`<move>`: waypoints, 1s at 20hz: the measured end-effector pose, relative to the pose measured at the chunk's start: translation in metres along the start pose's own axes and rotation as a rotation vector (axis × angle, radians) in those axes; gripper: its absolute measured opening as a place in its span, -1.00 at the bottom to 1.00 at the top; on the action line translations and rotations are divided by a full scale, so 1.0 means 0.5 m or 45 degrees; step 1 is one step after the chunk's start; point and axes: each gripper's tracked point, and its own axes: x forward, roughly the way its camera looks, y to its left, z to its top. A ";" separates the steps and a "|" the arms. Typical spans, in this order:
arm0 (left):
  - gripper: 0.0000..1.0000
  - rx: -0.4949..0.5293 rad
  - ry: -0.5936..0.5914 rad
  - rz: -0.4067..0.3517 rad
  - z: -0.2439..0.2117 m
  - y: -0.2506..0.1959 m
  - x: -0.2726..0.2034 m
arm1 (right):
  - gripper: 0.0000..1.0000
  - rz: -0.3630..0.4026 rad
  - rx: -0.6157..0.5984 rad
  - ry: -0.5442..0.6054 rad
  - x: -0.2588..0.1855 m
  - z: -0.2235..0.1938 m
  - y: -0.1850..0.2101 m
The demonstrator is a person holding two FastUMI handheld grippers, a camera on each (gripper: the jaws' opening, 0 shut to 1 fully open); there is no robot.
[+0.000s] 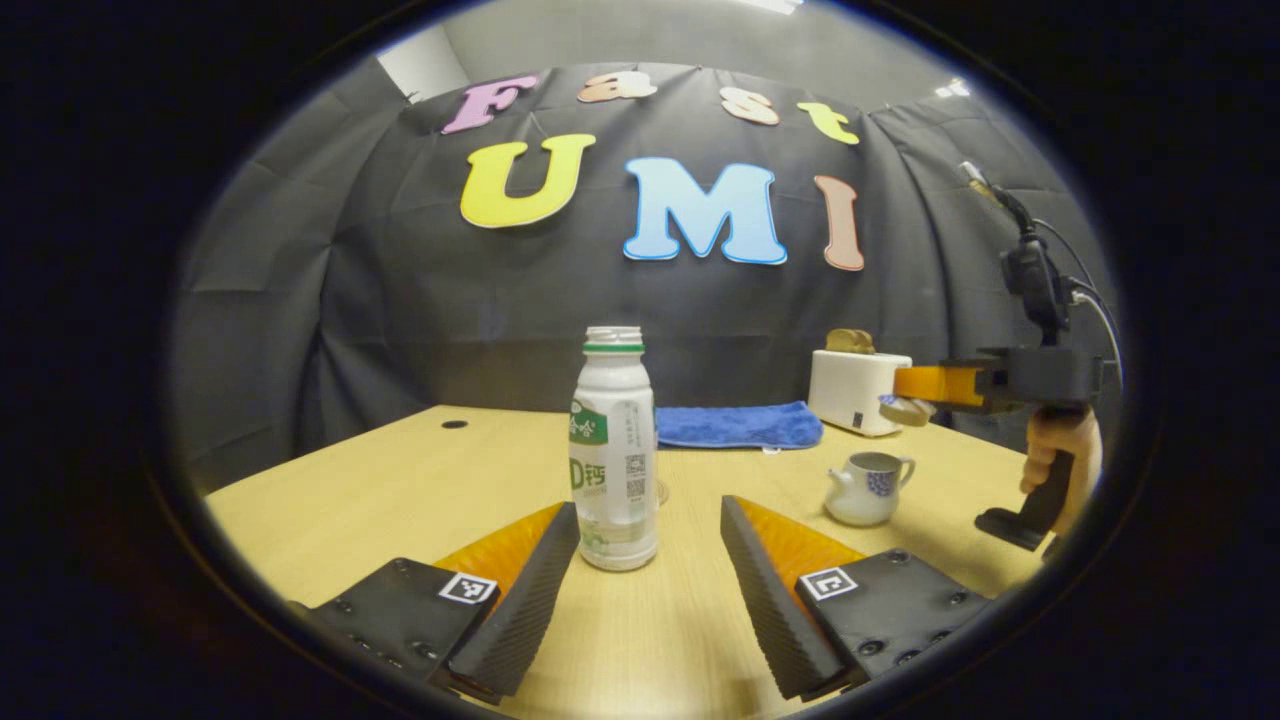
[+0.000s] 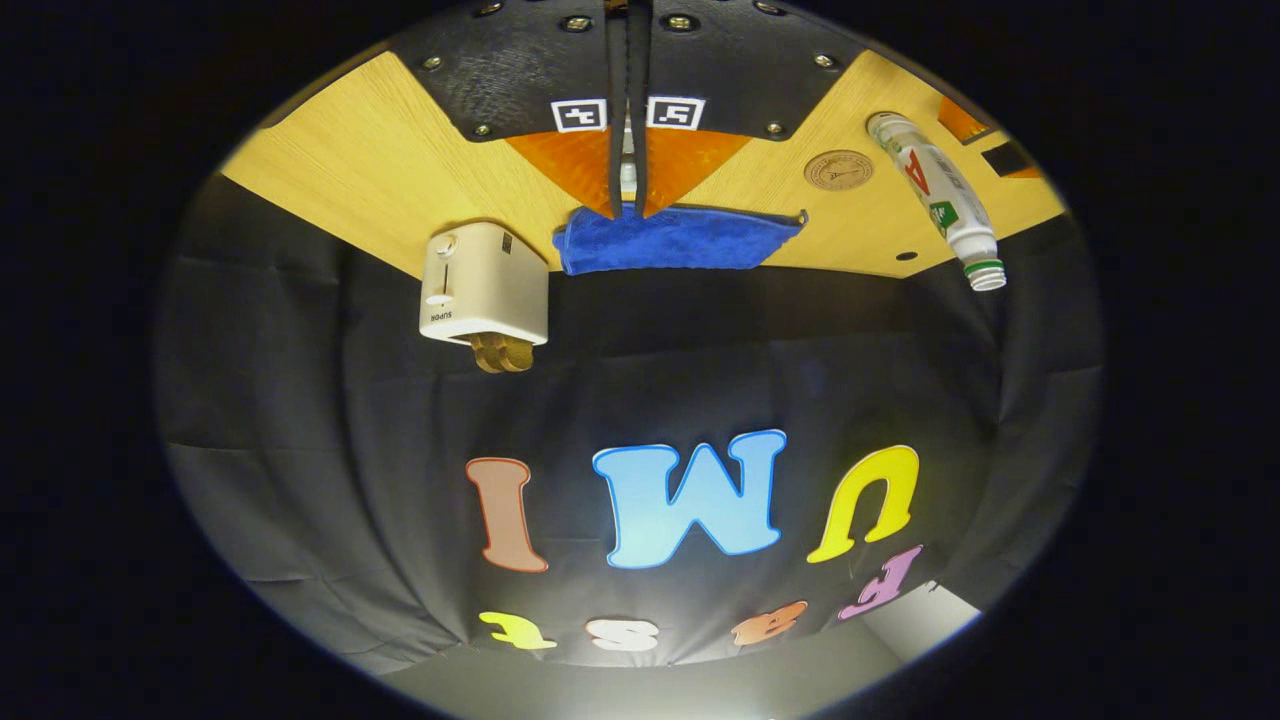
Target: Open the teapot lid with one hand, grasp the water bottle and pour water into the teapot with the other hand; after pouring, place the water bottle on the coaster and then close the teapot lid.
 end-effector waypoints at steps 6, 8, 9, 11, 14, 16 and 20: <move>1.00 0.056 0.006 0.026 -0.004 0.003 0.016 | -0.99 0.018 0.038 -0.046 -0.049 0.027 -0.014; 1.00 0.066 0.009 0.038 -0.002 0.007 0.030 | -0.99 0.024 0.041 -0.056 -0.068 0.032 -0.019; 1.00 0.071 0.013 0.042 -0.002 0.009 0.040 | -0.99 0.027 0.046 -0.062 -0.076 0.033 -0.021; 1.00 0.090 0.020 0.067 -0.003 0.021 0.057 | -0.99 0.033 0.055 -0.072 -0.096 0.034 -0.024; 1.00 0.111 0.015 0.092 0.003 0.035 0.082 | -0.99 0.055 0.046 -0.074 -0.124 0.031 -0.019; 1.00 0.112 0.014 0.105 0.001 0.044 0.099 | -0.99 0.068 0.035 -0.073 -0.138 0.027 -0.017; 0.77 0.115 0.032 0.101 0.001 0.051 0.147 | -0.99 0.093 0.020 -0.055 -0.153 0.013 -0.011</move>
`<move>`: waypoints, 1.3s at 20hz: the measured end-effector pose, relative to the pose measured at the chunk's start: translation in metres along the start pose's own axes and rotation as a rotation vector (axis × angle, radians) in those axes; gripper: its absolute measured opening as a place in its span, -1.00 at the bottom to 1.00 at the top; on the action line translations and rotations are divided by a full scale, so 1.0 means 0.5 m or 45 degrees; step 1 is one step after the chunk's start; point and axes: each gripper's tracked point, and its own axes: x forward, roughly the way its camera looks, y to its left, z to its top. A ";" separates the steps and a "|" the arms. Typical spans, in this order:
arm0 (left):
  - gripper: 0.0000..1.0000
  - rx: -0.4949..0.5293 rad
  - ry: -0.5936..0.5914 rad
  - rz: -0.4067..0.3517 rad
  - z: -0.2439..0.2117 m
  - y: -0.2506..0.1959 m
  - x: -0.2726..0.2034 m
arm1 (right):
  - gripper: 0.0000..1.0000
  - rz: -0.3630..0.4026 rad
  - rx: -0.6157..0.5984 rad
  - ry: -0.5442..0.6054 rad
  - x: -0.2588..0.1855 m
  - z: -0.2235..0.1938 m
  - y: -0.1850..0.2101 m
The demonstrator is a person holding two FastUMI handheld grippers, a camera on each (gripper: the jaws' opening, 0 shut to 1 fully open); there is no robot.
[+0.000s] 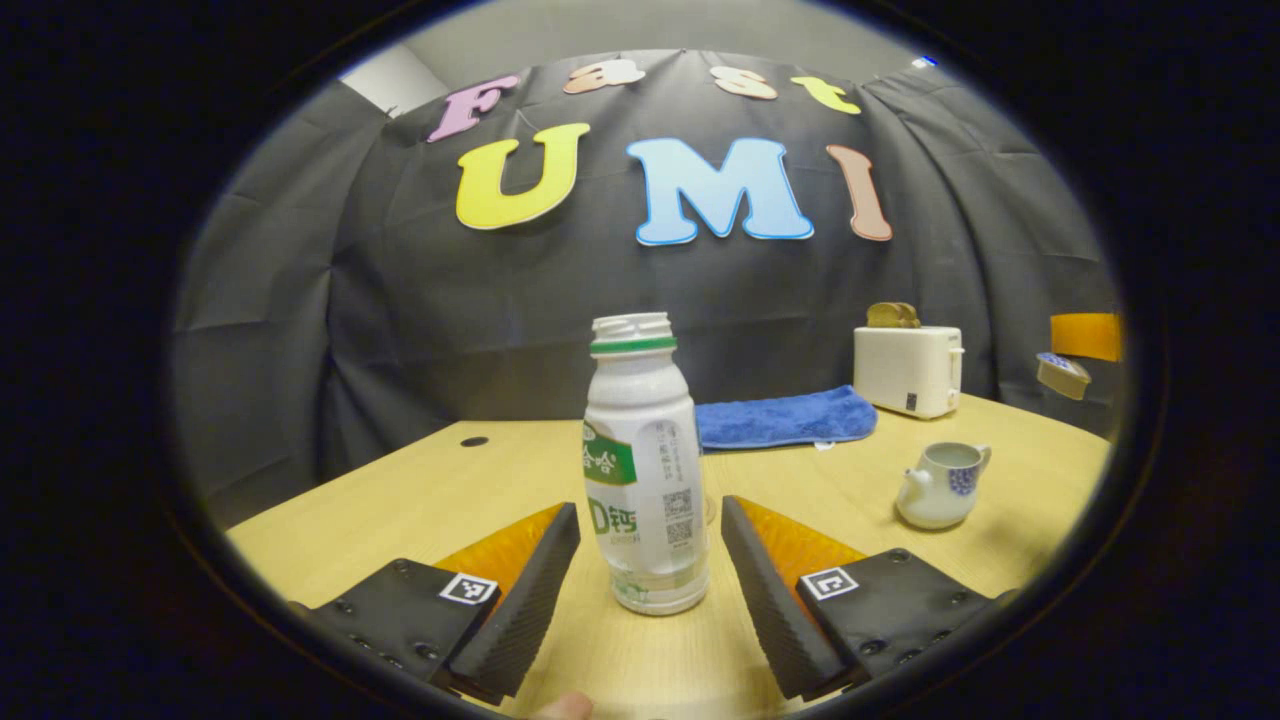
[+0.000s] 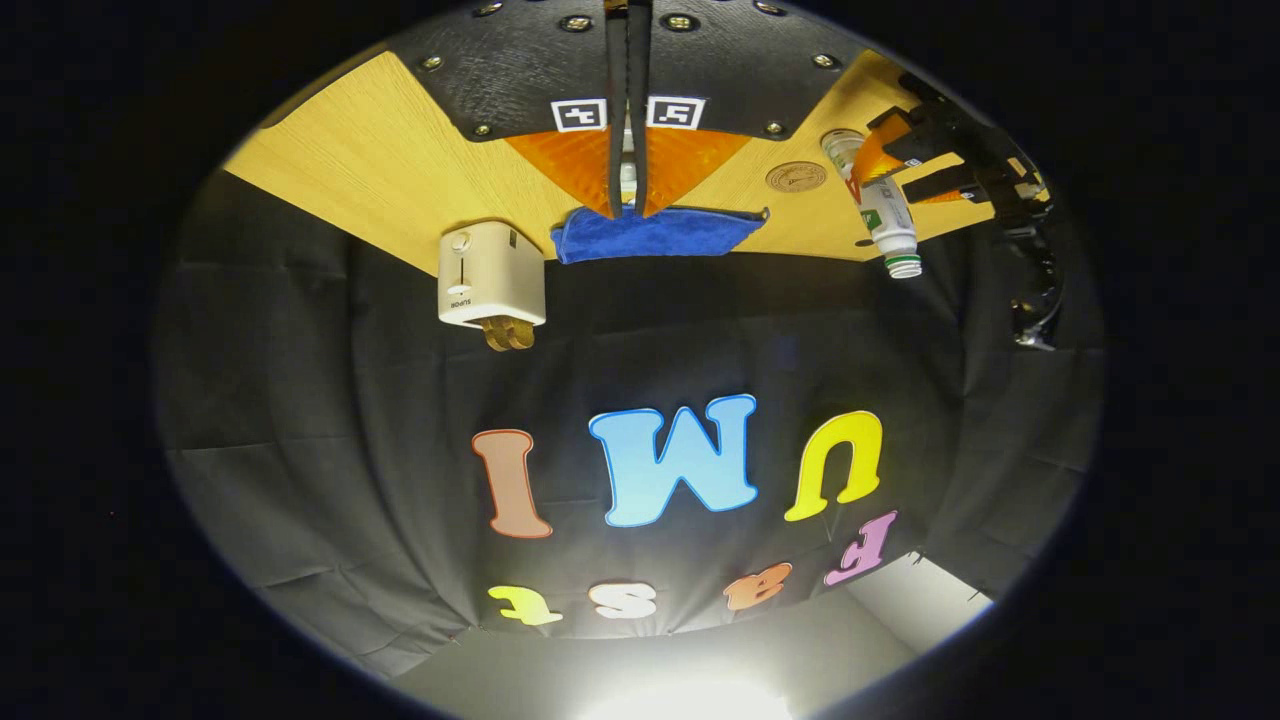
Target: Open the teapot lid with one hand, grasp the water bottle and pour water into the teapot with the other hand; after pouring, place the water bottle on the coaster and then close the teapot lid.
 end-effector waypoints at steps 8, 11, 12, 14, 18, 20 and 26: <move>0.88 0.045 0.024 -0.018 0.001 0.005 0.057 | -0.99 -0.002 0.022 0.040 -0.006 -0.029 -0.014; 0.76 0.073 0.029 -0.029 -0.001 -0.003 0.062 | -0.99 -0.009 0.033 0.039 -0.011 -0.032 -0.024; 0.75 0.073 0.024 -0.024 0.001 -0.004 0.066 | -0.99 -0.011 0.035 0.039 -0.012 -0.032 -0.027; 0.73 0.082 0.025 -0.024 0.001 -0.006 0.068 | -0.99 -0.014 0.040 0.038 -0.016 -0.032 -0.034; 0.67 0.189 0.032 -0.013 0.009 -0.018 0.069 | -0.99 -0.018 0.052 0.036 -0.019 -0.033 -0.049; 0.67 0.277 0.020 -0.004 0.021 -0.023 0.069 | -0.99 -0.022 0.057 0.034 -0.022 -0.033 -0.056; 0.69 0.619 -0.033 0.011 0.064 -0.058 0.070 | -0.99 -0.033 0.079 0.028 -0.032 -0.034 -0.078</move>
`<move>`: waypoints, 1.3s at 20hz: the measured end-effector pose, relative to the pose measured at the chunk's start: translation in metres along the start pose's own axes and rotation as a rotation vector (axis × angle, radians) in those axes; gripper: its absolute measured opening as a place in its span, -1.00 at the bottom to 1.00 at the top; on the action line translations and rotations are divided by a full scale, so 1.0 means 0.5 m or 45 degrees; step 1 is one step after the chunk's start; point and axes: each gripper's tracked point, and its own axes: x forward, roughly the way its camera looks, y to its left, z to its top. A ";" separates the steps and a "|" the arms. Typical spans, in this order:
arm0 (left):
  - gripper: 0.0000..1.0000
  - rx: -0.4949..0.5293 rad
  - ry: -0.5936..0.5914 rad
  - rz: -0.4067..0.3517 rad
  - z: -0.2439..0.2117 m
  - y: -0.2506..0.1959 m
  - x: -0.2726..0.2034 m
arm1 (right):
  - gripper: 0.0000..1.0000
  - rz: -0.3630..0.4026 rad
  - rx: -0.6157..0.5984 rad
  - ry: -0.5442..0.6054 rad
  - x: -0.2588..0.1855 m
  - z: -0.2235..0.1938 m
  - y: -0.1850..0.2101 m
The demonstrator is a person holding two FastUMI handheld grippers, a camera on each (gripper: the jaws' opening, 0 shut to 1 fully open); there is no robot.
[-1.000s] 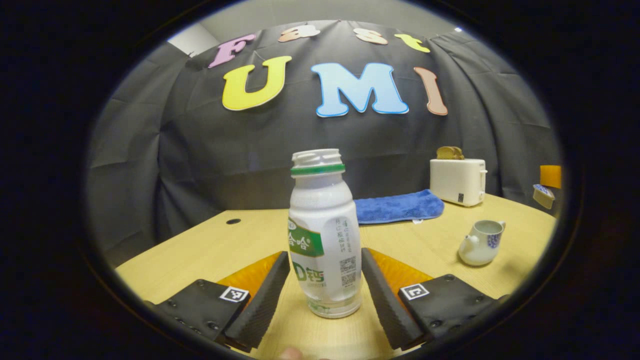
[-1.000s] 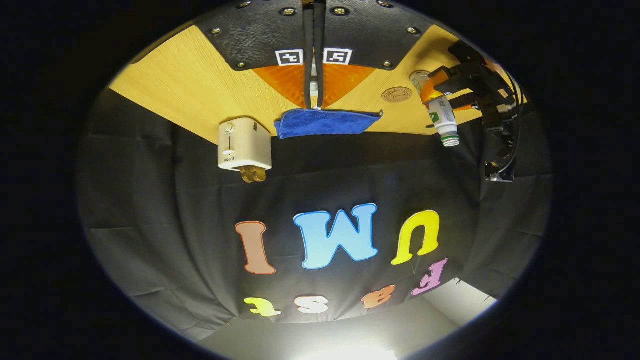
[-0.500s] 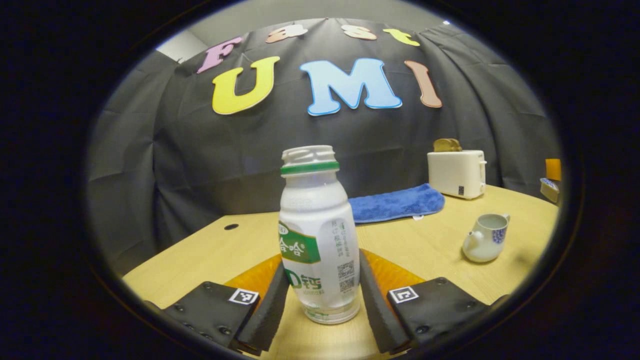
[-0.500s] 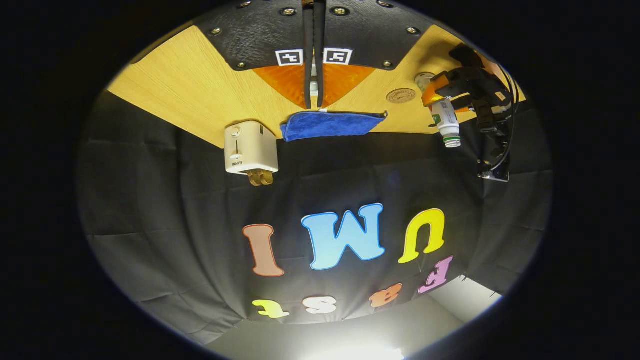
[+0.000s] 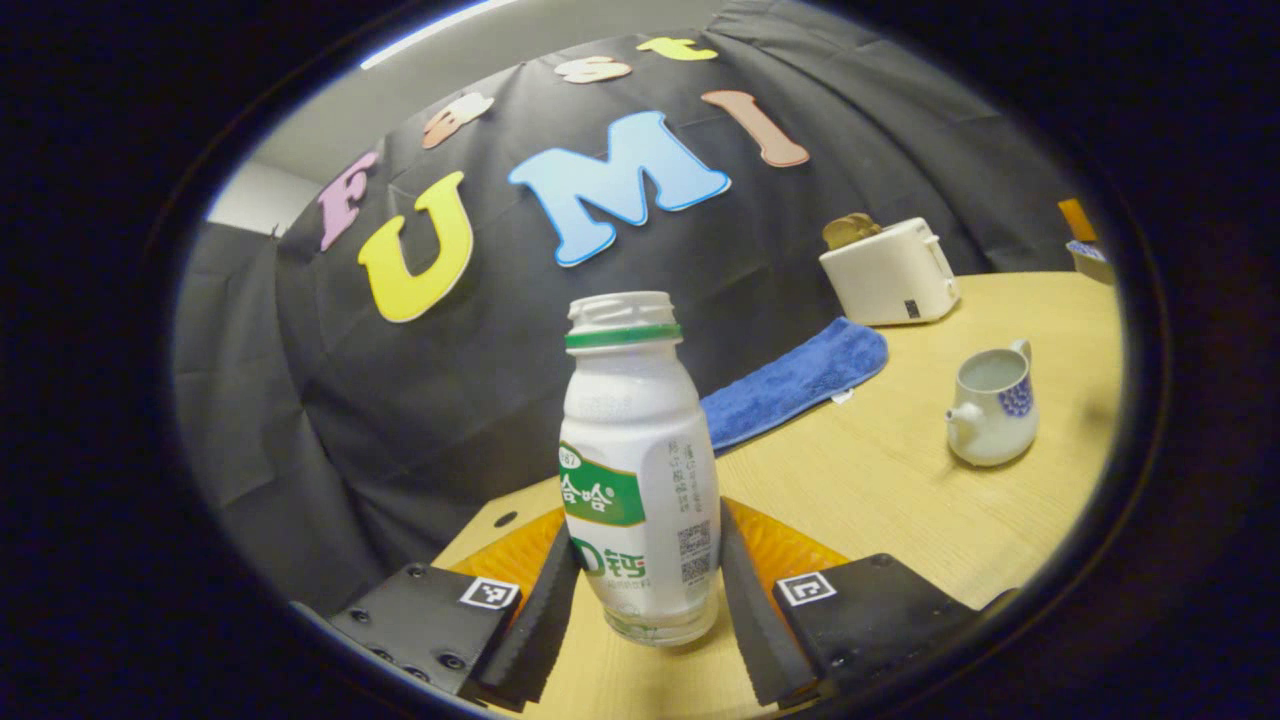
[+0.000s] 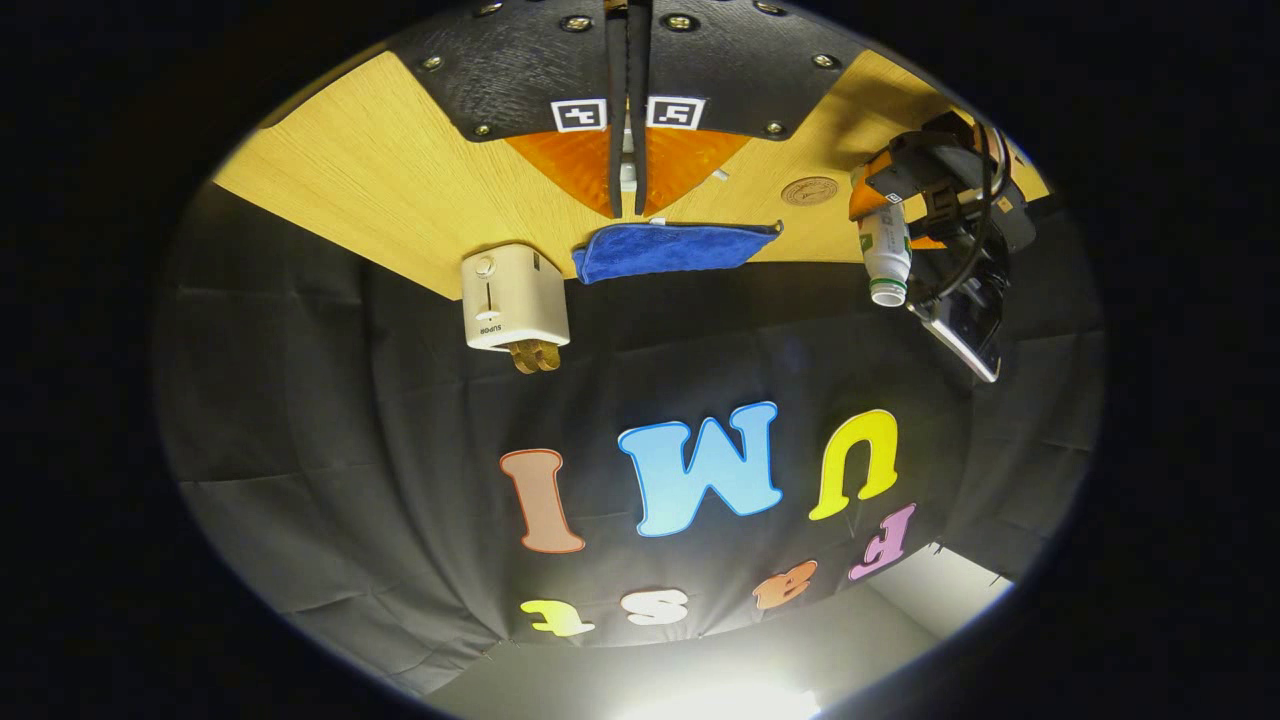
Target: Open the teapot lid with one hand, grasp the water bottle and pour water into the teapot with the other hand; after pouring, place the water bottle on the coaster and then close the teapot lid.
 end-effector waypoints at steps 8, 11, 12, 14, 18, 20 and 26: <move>0.69 0.370 -0.035 -0.004 0.046 -0.034 0.008 | -0.99 -0.019 0.018 -0.010 -0.020 0.002 -0.035; 0.69 0.515 -0.045 -0.007 0.060 -0.053 0.017 | -0.99 -0.019 0.029 -0.003 -0.025 -0.003 -0.045; 0.69 0.563 -0.052 -0.003 0.064 -0.056 0.019 | -0.99 -0.017 0.033 -0.001 -0.027 -0.002 -0.047; 0.46 0.651 -0.068 0.001 0.078 -0.068 0.021 | -0.99 -0.016 0.031 0.002 -0.030 -0.006 -0.051; 0.64 0.830 -0.101 0.020 0.099 -0.085 0.029 | -0.99 -0.002 0.030 0.008 -0.032 -0.012 -0.052; 0.58 0.928 -0.113 0.037 0.108 -0.089 0.034 | -0.99 0.007 0.028 0.015 -0.033 -0.017 -0.052; 0.69 1.142 -0.151 0.057 0.131 -0.117 0.042 | -0.99 0.014 0.049 0.042 -0.029 -0.034 -0.066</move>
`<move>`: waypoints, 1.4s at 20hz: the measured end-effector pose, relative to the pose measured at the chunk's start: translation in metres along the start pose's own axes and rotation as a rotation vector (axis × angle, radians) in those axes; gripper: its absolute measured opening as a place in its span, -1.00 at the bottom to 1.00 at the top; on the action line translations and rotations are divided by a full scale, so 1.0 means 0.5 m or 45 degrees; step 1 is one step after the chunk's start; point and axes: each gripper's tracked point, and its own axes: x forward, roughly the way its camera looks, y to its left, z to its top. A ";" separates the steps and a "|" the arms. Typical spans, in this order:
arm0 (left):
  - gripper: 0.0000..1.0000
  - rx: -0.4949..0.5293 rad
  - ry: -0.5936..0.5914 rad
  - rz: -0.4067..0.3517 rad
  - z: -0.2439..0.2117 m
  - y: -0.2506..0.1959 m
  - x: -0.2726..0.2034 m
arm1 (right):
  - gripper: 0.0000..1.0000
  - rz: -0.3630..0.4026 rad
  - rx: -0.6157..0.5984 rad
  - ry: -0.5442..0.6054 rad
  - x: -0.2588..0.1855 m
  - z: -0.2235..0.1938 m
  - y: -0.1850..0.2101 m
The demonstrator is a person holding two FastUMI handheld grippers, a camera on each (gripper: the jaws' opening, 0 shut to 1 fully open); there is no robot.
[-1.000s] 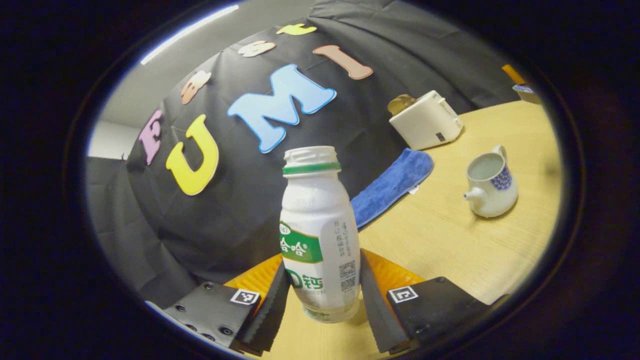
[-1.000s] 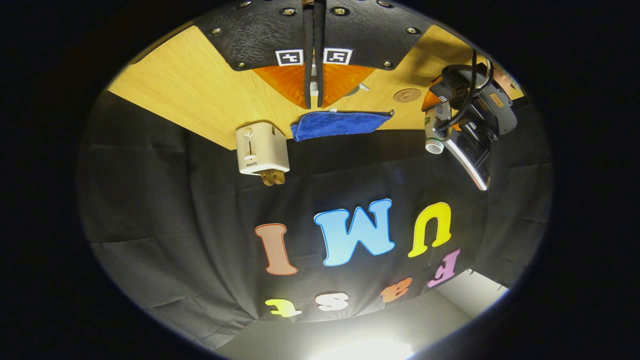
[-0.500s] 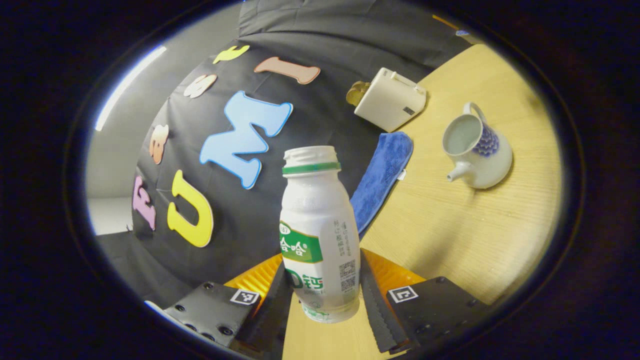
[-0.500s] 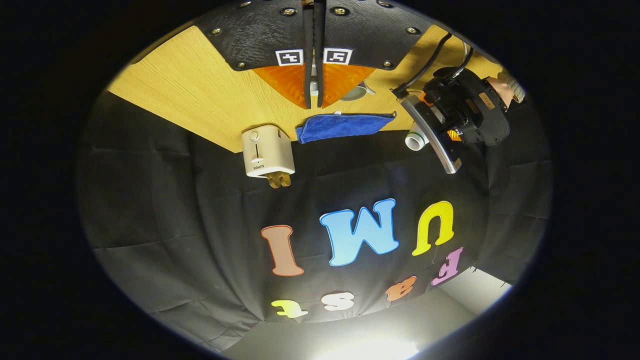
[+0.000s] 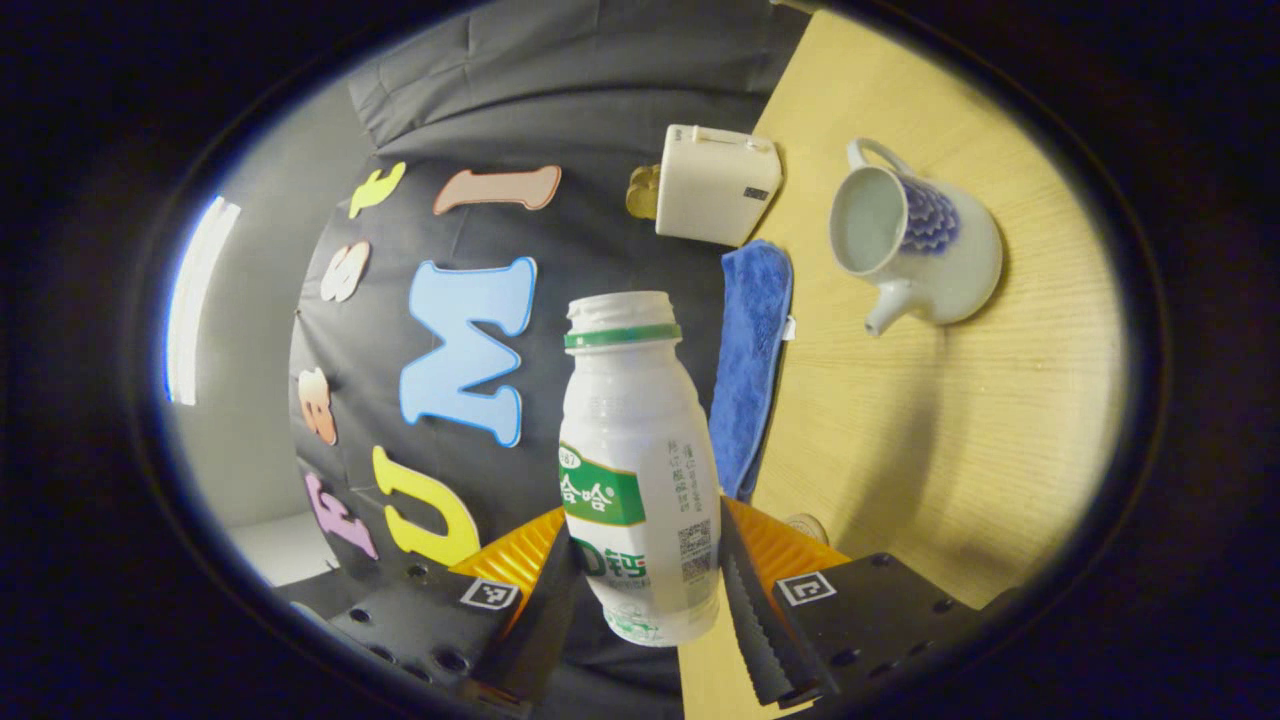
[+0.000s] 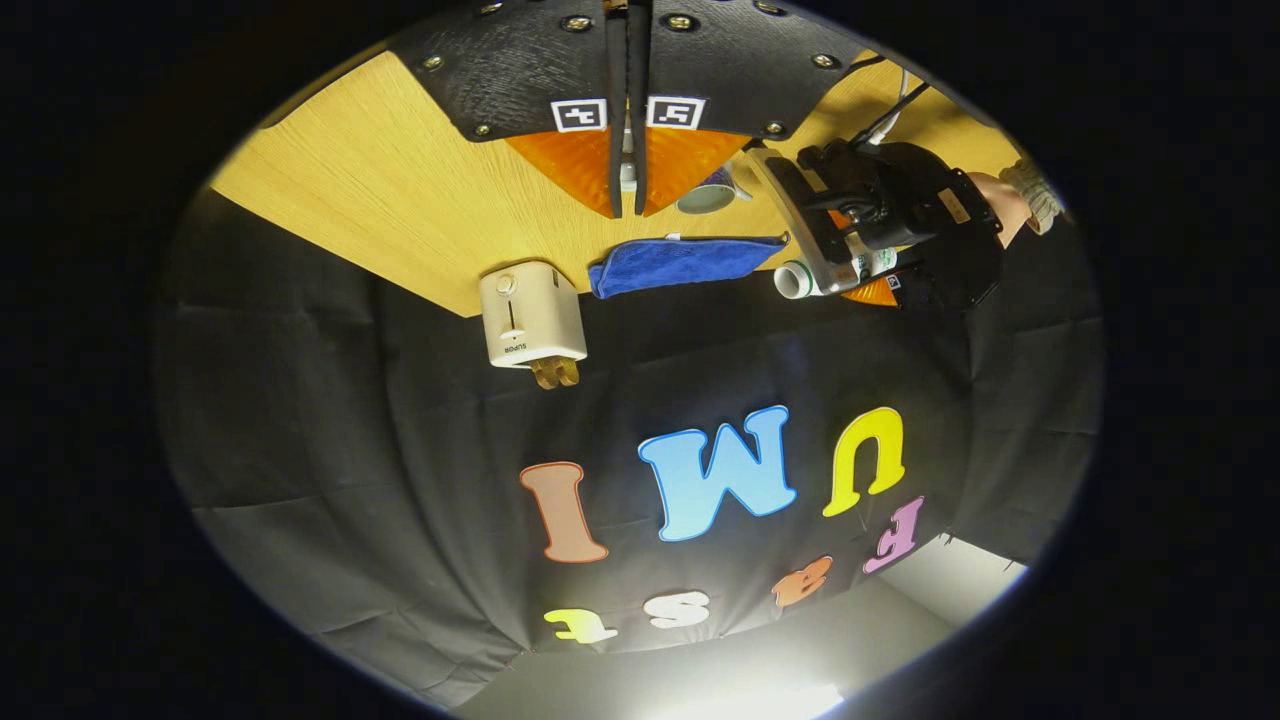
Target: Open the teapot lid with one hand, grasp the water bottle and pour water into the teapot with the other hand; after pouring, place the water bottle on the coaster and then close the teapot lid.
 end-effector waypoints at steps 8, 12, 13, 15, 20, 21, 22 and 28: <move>0.69 0.192 -0.053 0.007 0.043 -0.007 -0.005 | -0.99 -0.005 0.018 0.015 0.008 -0.011 -0.028; 0.61 0.273 -0.066 0.020 0.059 -0.004 -0.008 | -0.99 -0.004 0.024 0.013 0.008 -0.015 -0.036; 0.69 0.286 -0.070 0.020 0.057 -0.004 -0.008 | -0.99 -0.004 0.026 0.014 0.008 -0.017 -0.036; 0.57 0.319 -0.072 0.025 0.063 -0.003 -0.006 | -0.99 -0.002 0.031 0.017 0.010 -0.020 -0.040; 0.69 0.381 -0.076 0.028 0.067 0.002 -0.002 | -0.99 -0.003 0.039 0.018 0.014 -0.026 -0.049; 0.69 0.394 -0.076 0.029 0.067 0.004 -0.001 | -0.99 -0.003 0.042 0.019 0.016 -0.028 -0.052; 0.69 0.409 -0.077 0.031 0.071 0.004 -0.001 | -0.99 -0.004 0.046 0.019 0.016 -0.028 -0.054; 0.46 0.453 -0.080 0.039 0.073 0.011 -0.002 | -0.99 -0.009 0.060 0.015 0.017 -0.031 -0.064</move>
